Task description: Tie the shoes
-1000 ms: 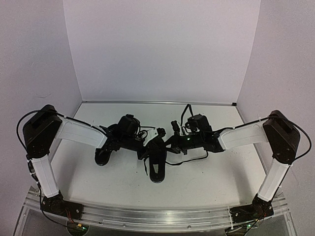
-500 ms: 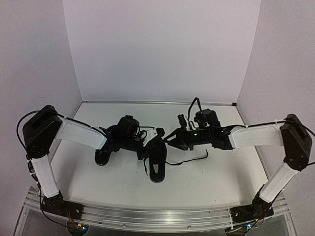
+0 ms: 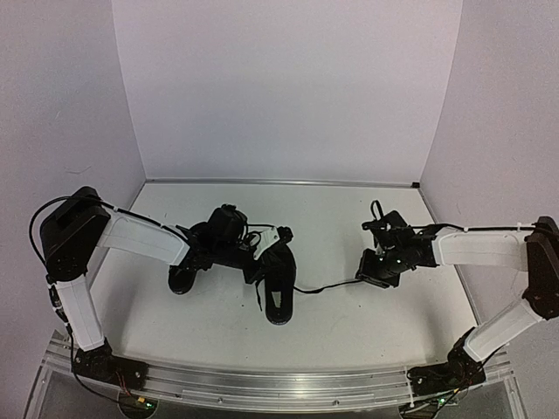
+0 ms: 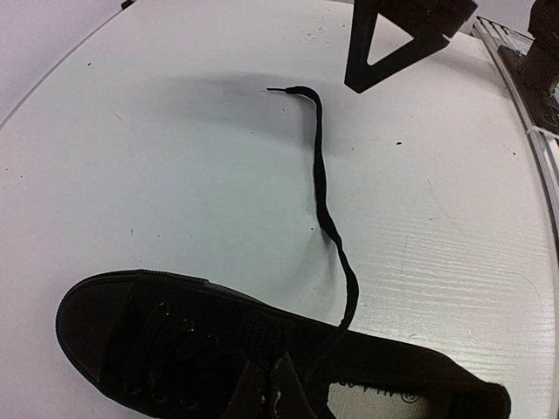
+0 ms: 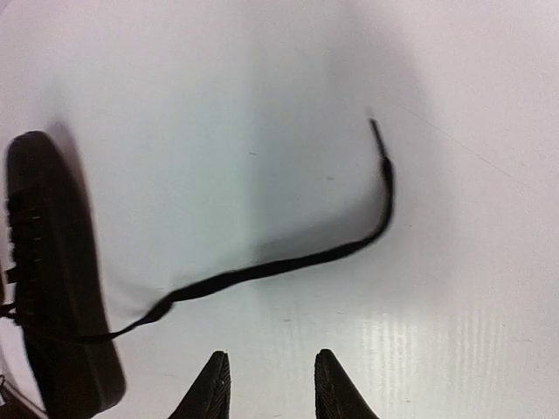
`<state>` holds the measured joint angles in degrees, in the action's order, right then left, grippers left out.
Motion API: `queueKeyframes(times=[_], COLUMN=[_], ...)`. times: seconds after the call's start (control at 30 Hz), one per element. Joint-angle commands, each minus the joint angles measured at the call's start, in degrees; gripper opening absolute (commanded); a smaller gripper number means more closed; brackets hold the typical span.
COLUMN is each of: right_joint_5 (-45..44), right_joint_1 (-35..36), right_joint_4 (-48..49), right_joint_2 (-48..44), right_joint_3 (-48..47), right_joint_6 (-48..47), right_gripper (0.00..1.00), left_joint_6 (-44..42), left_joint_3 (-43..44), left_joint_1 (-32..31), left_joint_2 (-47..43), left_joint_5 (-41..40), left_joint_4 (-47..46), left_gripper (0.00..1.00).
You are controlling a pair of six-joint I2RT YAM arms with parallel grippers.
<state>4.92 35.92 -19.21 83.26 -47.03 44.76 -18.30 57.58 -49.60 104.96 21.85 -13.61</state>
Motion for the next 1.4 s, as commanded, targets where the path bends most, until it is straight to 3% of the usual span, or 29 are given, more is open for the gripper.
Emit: queueKeyframes(times=[0.0, 0.1, 0.53, 0.77, 0.9, 1.0, 1.23, 1.37], right_joint_5=[-7.8, -10.1, -7.2, -5.4, -5.4, -3.9, -1.4, 3.6], right_joint_1=[-0.1, -0.4, -2.0, -2.1, -2.2, -2.9, -3.4, -3.3], right_joint_4=[-4.2, -4.3, 2.6, 4.9, 5.1, 5.1, 7.2, 10.9], right_joint_2=[2.8, 4.1, 14.0, 18.4, 19.3, 19.5, 18.3, 18.7], right_joint_3=[0.4, 0.0, -4.4, -6.3, -7.8, -8.7, -12.6, -21.1], right_joint_6=[5.4, 7.4, 8.2, 8.0, 7.9, 7.9, 3.2, -3.2], right_gripper=[0.33, 0.52, 0.48, 0.35, 0.2, 0.0, 0.0, 0.0], left_joint_6=[-1.2, -1.1, -2.6, -4.0, -4.6, -5.0, -5.7, -6.1], left_joint_3=[-0.9, -0.9, -1.7, -2.6, -3.1, -3.1, -3.8, -4.2], left_joint_1=[-0.2, -0.3, -0.8, -1.1, -1.2, -1.2, -1.2, -1.3], left_joint_2=[-3.2, -3.1, -2.6, -3.0, -3.3, -3.3, -3.7, -3.6], left_joint_5=[0.2, 0.4, 1.1, 0.4, 0.3, 0.2, 0.2, 0.4], left_joint_4=[-2.7, -3.0, -5.0, -5.2, -5.6, -5.5, -5.9, -6.7], left_gripper=[0.0, 0.0, 0.0, 0.0, 0.0, 0.0, 0.0, 0.0])
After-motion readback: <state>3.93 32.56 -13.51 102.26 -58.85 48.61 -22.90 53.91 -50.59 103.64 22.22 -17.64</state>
